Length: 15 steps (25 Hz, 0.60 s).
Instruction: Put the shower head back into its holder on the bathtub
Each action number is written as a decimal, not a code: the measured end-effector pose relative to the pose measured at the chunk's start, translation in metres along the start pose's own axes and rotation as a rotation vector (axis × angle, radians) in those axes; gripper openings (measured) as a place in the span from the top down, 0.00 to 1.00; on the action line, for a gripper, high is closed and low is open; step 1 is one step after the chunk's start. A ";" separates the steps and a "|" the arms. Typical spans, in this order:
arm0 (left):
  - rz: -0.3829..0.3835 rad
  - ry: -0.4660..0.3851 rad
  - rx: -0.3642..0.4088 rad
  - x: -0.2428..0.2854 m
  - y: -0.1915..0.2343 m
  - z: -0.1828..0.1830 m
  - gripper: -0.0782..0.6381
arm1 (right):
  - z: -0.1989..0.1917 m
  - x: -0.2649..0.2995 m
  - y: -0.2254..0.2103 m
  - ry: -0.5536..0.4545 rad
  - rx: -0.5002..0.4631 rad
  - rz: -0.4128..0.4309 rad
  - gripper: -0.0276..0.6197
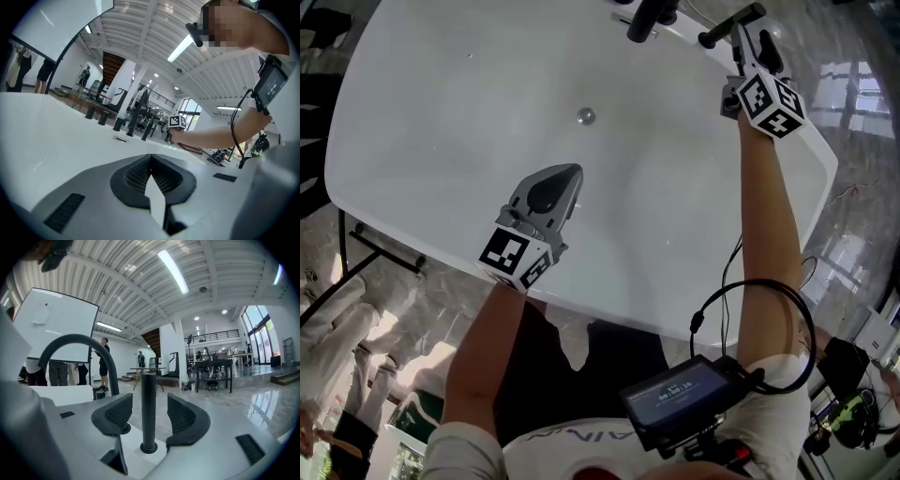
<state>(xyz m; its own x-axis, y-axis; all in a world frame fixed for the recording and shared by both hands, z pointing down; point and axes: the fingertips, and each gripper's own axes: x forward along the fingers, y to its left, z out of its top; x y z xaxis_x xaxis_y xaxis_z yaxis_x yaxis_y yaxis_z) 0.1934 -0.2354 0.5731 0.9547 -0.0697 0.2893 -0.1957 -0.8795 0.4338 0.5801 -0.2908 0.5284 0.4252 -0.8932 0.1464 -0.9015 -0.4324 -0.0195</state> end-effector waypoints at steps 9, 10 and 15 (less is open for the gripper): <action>-0.015 -0.017 0.027 -0.004 -0.045 0.010 0.87 | 0.056 -0.094 0.010 -0.083 -0.026 0.071 0.62; -0.017 -0.014 0.035 -0.005 -0.053 0.009 0.87 | 0.061 -0.108 0.013 -0.087 -0.038 0.076 0.65; -0.056 0.027 0.086 -0.010 -0.102 -0.008 0.87 | 0.084 -0.178 0.023 -0.119 -0.073 0.070 0.87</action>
<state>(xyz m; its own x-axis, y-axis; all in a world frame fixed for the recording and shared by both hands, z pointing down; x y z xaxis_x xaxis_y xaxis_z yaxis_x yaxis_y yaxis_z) 0.2016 -0.1411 0.5331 0.9569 -0.0078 0.2904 -0.1214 -0.9189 0.3754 0.4901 -0.1524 0.4189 0.3635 -0.9311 0.0290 -0.9310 -0.3620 0.0473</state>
